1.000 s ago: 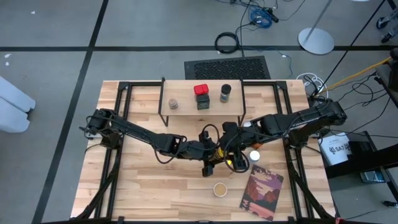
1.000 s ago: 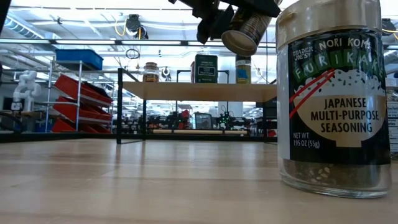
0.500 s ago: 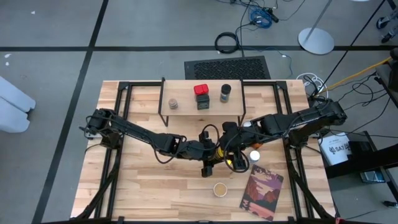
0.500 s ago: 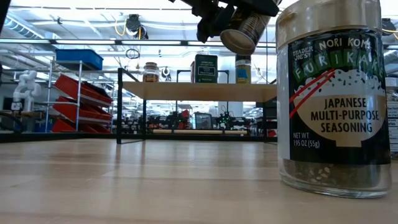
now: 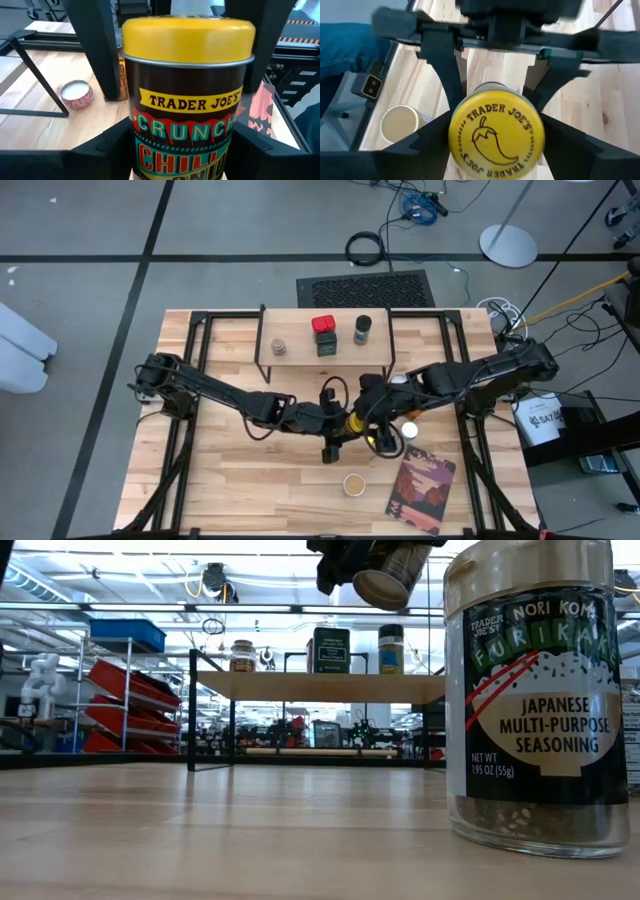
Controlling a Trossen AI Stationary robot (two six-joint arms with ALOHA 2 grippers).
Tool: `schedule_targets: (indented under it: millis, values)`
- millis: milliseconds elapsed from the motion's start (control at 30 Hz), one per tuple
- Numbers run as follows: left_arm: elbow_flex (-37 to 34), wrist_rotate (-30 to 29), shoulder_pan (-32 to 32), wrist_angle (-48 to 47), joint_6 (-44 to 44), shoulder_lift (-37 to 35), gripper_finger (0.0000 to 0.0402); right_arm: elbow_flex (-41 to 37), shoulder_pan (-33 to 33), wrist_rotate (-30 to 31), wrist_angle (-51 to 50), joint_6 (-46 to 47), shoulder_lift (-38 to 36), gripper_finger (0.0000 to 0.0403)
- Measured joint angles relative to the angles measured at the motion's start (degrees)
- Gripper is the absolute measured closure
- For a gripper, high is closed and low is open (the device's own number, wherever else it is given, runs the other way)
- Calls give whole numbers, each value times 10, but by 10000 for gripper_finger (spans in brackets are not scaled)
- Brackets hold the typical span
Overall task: Shelf spices
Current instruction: Put the yellow spice bottle on the shelf
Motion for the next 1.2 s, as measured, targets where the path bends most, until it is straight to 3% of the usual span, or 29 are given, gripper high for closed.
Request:
schedule_targets:
  millis: [233, 533, 733, 1000, 1200]
  values:
    - [0, 0, -5, -10, 4, -20, 162, 47, 0, 7, -46, -4, 0, 125]
    - [1, 0, -10, -21, 29, -49, 162, 148, -1, 75, -140, -26, -3, 106]
    - [0, -6, -11, -31, 51, -72, 162, 230, 0, 141, -258, -1, -11, 103]
    - [1, -14, -11, -31, 61, -91, 162, 238, 7, 154, -279, 30, -49, 103]
    - [1, -63, -3, -50, 93, -127, 162, 224, 23, 156, -311, 67, -51, 103]
